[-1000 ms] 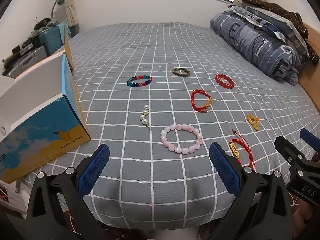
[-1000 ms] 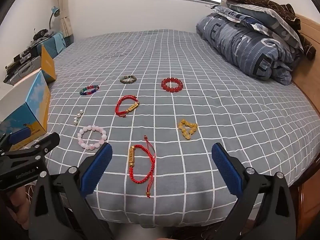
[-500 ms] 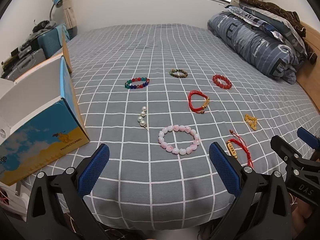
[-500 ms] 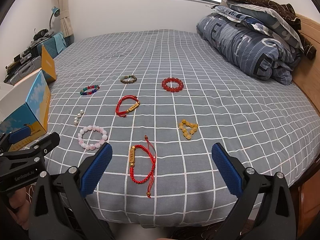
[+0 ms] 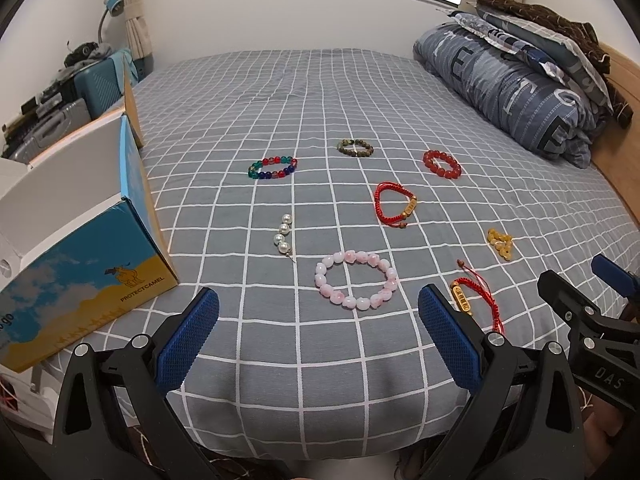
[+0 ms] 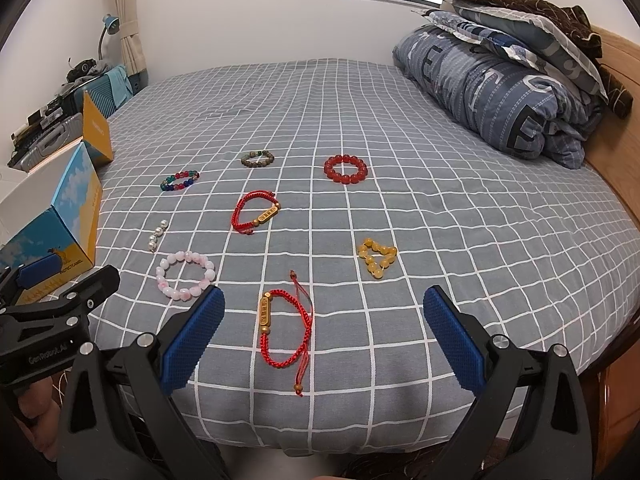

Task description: Organize jewelry

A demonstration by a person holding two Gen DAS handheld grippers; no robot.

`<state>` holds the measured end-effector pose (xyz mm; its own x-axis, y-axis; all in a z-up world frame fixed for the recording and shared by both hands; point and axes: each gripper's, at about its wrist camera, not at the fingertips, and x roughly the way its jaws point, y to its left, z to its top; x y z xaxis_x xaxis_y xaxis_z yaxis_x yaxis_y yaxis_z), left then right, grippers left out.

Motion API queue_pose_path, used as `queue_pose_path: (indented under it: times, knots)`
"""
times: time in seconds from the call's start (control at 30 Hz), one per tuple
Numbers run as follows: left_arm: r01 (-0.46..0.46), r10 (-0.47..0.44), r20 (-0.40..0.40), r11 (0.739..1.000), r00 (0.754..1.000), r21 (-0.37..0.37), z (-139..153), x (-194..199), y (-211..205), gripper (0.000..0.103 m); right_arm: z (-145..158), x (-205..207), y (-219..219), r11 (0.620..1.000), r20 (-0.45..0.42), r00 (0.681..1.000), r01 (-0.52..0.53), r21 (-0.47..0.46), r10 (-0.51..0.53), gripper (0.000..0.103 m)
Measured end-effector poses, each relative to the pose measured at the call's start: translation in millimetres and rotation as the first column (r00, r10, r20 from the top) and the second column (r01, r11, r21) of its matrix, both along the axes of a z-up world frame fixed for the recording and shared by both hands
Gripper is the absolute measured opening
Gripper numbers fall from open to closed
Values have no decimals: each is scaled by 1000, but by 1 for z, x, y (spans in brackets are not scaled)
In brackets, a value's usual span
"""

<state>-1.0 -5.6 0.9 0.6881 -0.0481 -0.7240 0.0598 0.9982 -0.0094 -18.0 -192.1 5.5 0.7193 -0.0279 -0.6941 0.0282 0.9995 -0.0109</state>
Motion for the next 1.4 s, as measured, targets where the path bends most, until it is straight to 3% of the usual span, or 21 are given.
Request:
queue_pose_path:
  times: [1.4]
  knots:
    - [0,0,-2,1000,1000,11,1,-3,-1,97,-1,-1,2,1000,4,1000,-7,4,7,96]
